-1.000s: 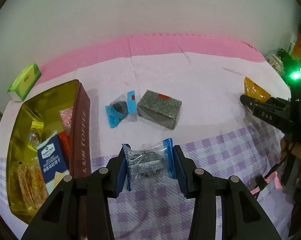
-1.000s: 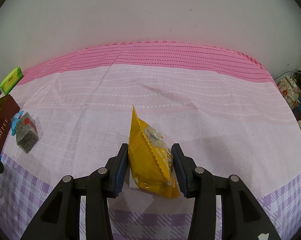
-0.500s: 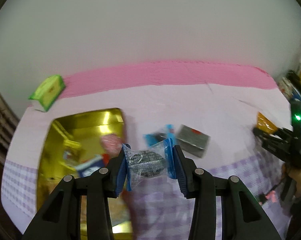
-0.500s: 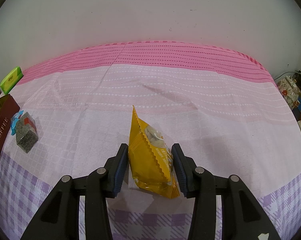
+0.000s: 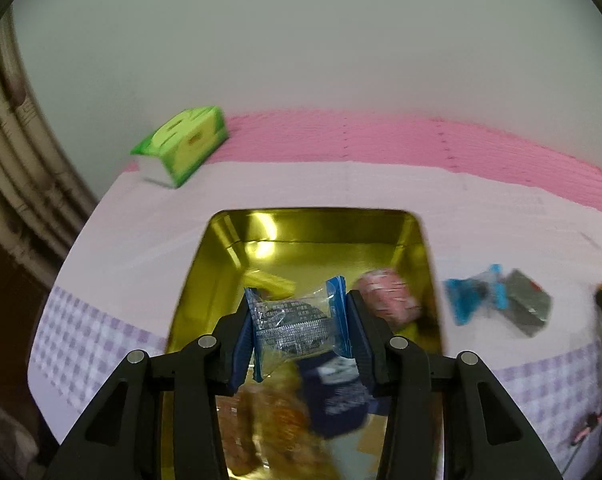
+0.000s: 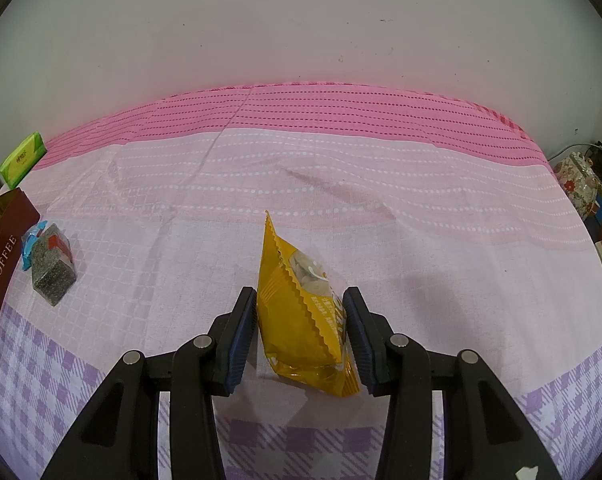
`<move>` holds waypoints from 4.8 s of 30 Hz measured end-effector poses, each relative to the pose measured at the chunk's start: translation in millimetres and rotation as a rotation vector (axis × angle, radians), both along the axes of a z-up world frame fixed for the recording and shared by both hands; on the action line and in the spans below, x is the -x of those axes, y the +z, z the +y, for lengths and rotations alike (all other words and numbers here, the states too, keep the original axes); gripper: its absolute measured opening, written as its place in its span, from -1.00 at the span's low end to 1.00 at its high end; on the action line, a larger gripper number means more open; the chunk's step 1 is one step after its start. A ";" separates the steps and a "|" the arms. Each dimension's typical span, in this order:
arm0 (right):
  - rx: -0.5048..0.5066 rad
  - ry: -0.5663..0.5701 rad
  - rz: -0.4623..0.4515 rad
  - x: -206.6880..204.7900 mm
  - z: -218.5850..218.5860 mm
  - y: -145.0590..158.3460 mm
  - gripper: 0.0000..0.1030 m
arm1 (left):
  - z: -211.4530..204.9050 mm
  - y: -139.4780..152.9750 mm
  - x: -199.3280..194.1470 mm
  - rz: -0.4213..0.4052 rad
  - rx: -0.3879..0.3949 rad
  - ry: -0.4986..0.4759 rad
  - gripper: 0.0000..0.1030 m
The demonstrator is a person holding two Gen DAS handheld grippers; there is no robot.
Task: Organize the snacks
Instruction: 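Carry the blue-ended candy over the gold tin with the left gripper, then lower the blue-ended candy into the gold tin and open the left gripper, then carry the yellow-orange bag over the gold tin with the right gripper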
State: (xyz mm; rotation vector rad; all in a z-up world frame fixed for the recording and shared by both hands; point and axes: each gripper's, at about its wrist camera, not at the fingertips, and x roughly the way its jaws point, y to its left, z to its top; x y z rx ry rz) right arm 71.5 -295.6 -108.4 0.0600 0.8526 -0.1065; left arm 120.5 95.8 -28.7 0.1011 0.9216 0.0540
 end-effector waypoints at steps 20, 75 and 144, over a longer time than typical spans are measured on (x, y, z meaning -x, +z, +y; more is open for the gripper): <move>0.000 0.001 0.000 0.2 0.3 -0.2 -0.19 | 29.1 -42.7 -18.0 0.121 -0.026 0.070 -0.14; 0.003 0.008 0.003 0.4 2.3 1.3 -0.06 | 18.3 -21.2 -1.5 0.043 -0.142 0.057 0.07; -0.064 0.267 -0.102 9.0 151.8 80.6 -0.33 | 94.4 8.0 53.3 -0.016 -0.063 0.310 0.67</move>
